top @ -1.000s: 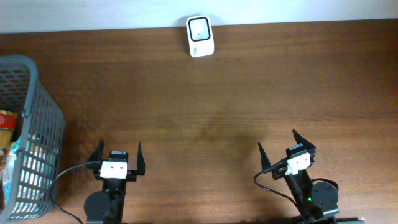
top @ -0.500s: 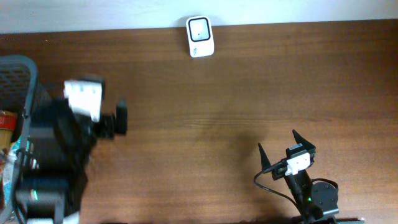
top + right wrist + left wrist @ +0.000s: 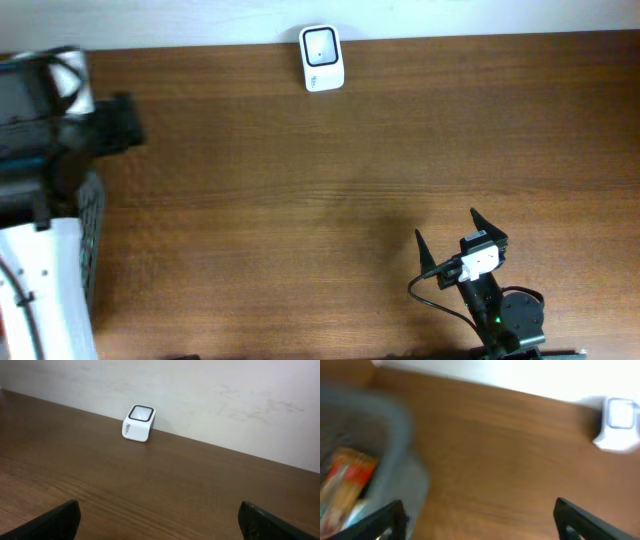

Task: Scan the item barcode
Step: 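Reach the left gripper into the grey basket and grasp the green tissue pack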

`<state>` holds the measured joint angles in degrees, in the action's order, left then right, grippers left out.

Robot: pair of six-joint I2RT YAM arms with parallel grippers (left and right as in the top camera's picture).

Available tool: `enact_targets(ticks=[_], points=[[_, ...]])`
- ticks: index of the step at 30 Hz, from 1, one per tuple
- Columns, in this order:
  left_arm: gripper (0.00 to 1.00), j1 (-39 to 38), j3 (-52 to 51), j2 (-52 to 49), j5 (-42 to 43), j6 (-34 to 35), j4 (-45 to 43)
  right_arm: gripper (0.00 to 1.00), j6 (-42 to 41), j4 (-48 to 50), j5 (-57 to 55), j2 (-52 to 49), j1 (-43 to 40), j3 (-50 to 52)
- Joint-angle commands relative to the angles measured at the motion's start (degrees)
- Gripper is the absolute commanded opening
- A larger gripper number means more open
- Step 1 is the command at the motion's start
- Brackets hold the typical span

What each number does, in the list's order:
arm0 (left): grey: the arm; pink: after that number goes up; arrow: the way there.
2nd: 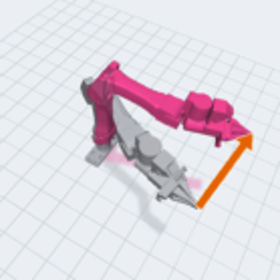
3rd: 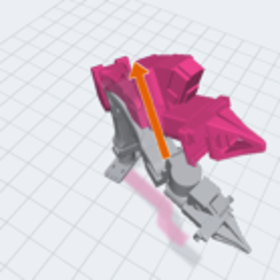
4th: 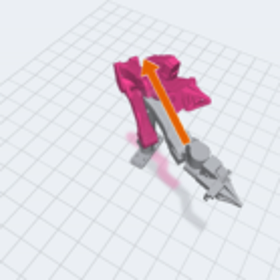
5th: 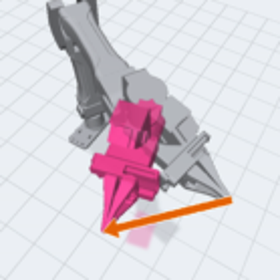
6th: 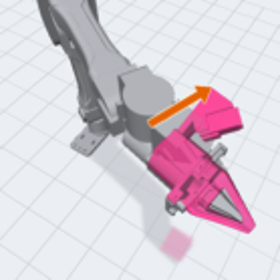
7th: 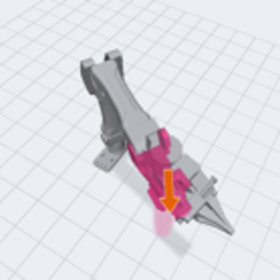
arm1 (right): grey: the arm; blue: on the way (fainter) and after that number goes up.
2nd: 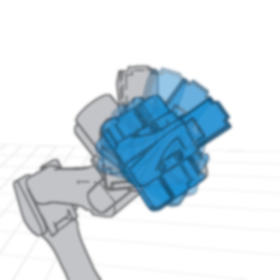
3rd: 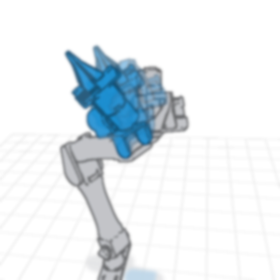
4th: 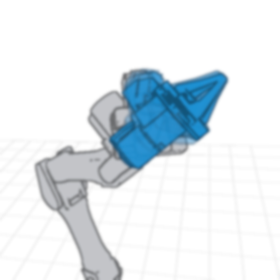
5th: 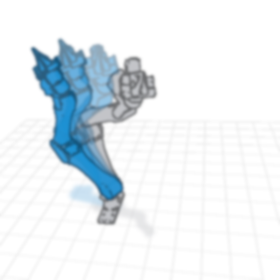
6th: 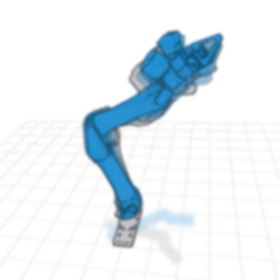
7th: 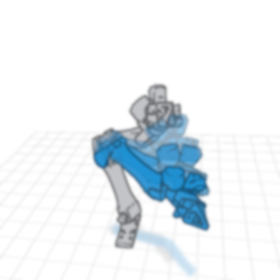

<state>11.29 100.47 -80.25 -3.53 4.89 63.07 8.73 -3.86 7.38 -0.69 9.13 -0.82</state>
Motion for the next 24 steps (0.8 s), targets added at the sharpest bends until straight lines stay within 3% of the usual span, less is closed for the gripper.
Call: enact_targets(ticks=[1, 5, 8, 15, 24], points=[[0.88, 13.35, 1.38, 2.82, -4.20, 13.29, 2.34, 0.99, -0.83, -0.02, -0.33, 0.33, -0.20, 0.50], [0.90, 26.82, 0.48, 1.31, -4.48, 13.99, 5.92, 0.99, -0.83, -0.02, -0.33, 0.33, -0.20, 0.50], [0.94, 32.68, -1.14, -2.14, -4.42, 13.97, 6.36, 0.99, -0.83, -0.02, -0.33, 0.33, -0.20, 0.50], [1.00, 35.65, -8.48, -12.48, -4.26, 13.18, 4.09, 0.99, -0.83, -0.02, -0.33, 0.33, -0.20, 0.50], [0.95, 35.76, -11.69, -23.45, 2.32, 0.70, -2.99, 0.99, -0.83, -0.02, -0.33, 0.33, -0.20, 0.50]])
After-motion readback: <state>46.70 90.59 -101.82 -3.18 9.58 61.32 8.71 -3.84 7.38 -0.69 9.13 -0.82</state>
